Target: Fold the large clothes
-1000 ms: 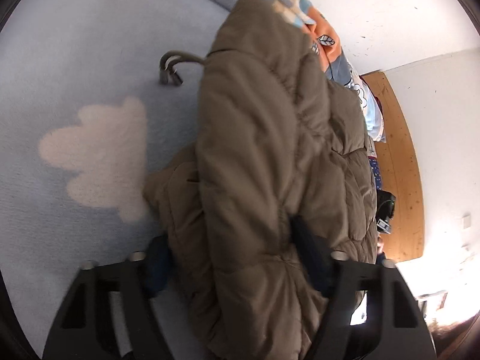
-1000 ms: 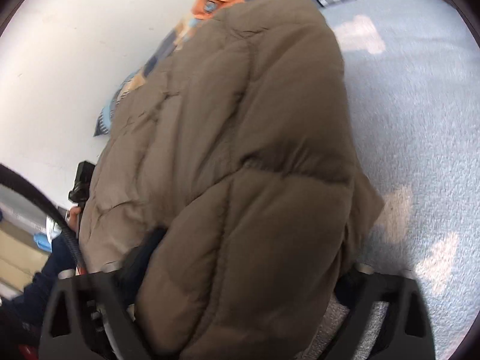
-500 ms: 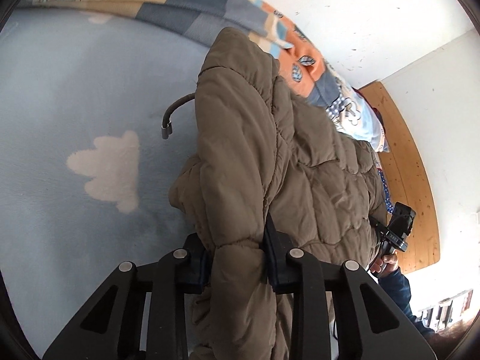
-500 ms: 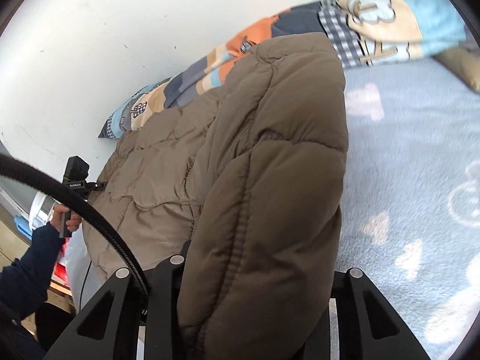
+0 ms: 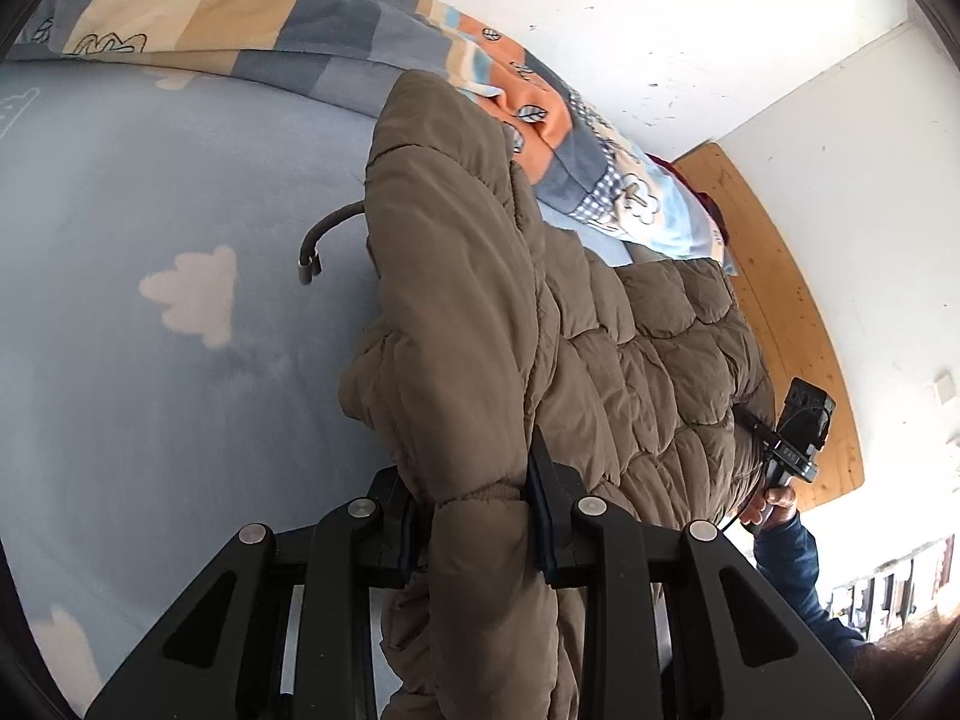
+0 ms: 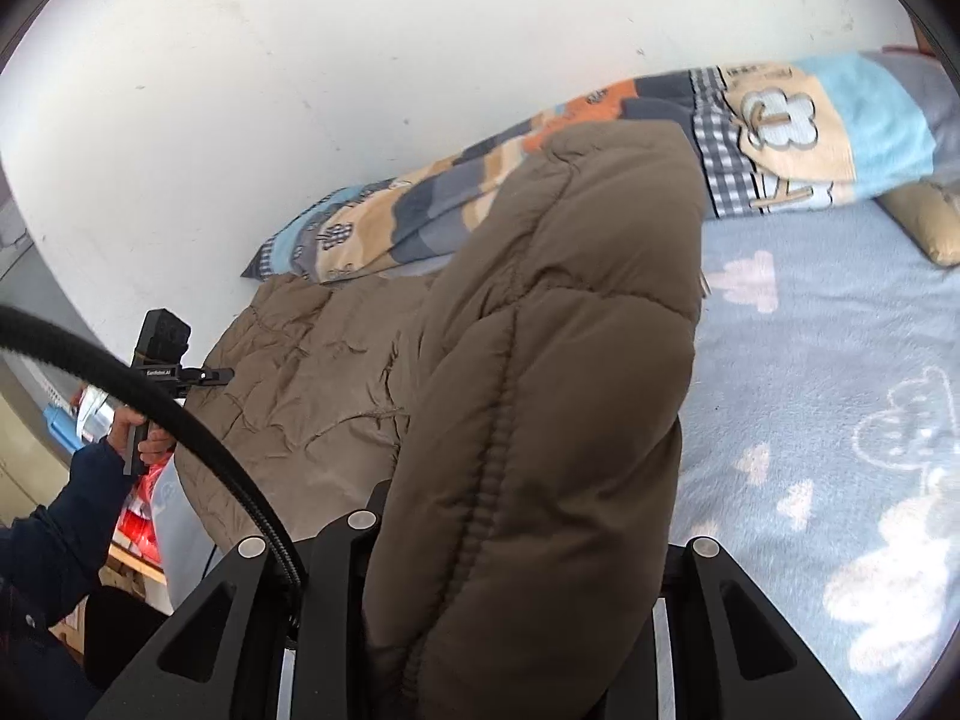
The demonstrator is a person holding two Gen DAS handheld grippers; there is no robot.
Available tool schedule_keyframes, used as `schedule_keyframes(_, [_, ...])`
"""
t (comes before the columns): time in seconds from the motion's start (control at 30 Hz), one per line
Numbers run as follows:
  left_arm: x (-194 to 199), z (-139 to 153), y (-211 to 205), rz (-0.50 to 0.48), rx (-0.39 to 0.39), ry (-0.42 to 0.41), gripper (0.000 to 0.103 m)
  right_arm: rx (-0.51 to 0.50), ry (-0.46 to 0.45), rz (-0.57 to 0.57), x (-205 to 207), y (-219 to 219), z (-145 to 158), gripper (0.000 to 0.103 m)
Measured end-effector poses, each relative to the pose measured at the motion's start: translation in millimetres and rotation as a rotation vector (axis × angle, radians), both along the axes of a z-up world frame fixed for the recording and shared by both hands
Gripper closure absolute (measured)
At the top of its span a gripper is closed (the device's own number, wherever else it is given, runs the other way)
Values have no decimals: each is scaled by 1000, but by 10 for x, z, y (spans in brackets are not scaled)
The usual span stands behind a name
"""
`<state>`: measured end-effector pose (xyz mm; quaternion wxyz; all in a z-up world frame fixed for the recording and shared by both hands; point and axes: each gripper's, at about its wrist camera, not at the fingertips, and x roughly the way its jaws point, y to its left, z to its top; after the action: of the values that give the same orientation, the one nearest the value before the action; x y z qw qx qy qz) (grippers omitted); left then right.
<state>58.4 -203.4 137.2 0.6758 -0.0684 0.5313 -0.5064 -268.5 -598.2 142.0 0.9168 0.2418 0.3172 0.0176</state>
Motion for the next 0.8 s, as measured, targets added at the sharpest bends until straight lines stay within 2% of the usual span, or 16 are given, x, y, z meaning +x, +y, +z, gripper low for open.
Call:
schedule_keyframes(0.27, [-487,205,420,-7,-25,-3,75,-45,-17,26,-546,495,365,70])
schedule_keyframes(0.4, [-720,200,527,-7,-36,3,75,-46,-18,17,-842,661,393,70])
schedule_keyframes(0.67, [-967,-263,537,15,-27,54,75,-42,35,-26,-1201,777,192,70])
schedule_keyframes(0.8, [-947,-656,573,69,25,79,75,0,130,-60,-1246,731,-197,70])
